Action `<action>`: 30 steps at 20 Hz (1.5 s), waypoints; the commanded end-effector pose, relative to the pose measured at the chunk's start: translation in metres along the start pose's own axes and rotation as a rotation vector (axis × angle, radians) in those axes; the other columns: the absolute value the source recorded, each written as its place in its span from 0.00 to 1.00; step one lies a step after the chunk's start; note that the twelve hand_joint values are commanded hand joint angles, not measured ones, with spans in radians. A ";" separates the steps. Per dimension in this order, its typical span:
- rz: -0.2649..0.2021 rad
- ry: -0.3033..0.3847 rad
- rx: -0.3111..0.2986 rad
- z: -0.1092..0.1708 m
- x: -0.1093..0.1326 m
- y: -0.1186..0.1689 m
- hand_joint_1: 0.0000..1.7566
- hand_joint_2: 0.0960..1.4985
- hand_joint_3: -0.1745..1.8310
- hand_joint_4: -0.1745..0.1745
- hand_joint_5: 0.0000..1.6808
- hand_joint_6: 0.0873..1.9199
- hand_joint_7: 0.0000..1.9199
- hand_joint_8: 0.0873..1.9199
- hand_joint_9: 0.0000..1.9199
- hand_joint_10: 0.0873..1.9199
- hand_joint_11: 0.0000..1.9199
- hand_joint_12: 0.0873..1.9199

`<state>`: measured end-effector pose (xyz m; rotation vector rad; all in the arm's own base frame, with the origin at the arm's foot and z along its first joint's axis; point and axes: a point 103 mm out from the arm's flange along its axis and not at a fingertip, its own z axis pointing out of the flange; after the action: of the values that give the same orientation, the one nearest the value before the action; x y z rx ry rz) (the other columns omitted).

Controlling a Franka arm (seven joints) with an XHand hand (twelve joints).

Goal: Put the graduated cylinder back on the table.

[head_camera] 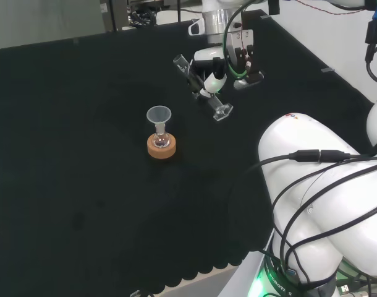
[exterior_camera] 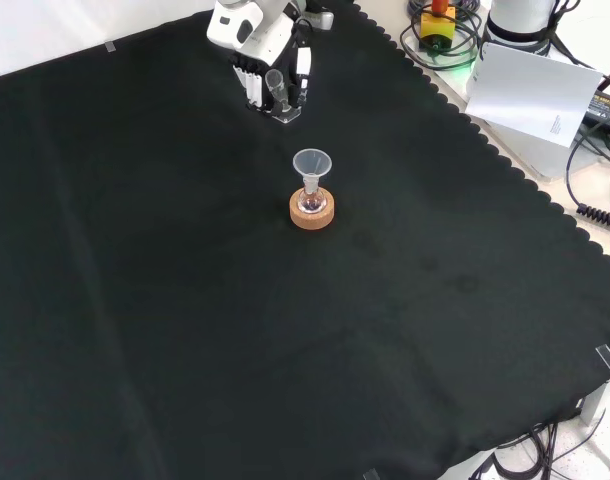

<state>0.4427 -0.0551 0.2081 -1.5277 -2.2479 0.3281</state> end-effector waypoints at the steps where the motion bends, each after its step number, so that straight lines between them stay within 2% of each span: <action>1: -0.024 0.015 -0.061 0.006 -0.001 0.006 0.72 0.72 0.09 0.00 0.58 0.50 0.52 0.50 0.78 0.00 0.69 0.34; 6: -0.041 0.073 -0.152 0.012 -0.007 0.017 0.72 0.72 0.09 0.00 0.58 0.50 0.52 0.50 0.78 0.00 0.69 0.34; 12: -0.054 0.161 -0.215 0.025 -0.020 0.041 0.72 0.73 0.09 0.00 0.58 0.50 0.52 0.50 0.78 0.00 0.69 0.34; 24: -0.058 0.231 -0.366 0.031 -0.033 0.083 0.72 0.73 0.09 0.00 0.57 0.51 0.52 0.50 0.78 0.00 0.69 0.33; 30: -0.048 0.272 -0.416 0.042 -0.040 0.098 0.72 0.73 0.09 0.00 0.57 0.51 0.52 0.50 0.78 0.00 0.69 0.33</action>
<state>0.5114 -0.0533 0.1357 -1.5838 -2.2277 -0.3015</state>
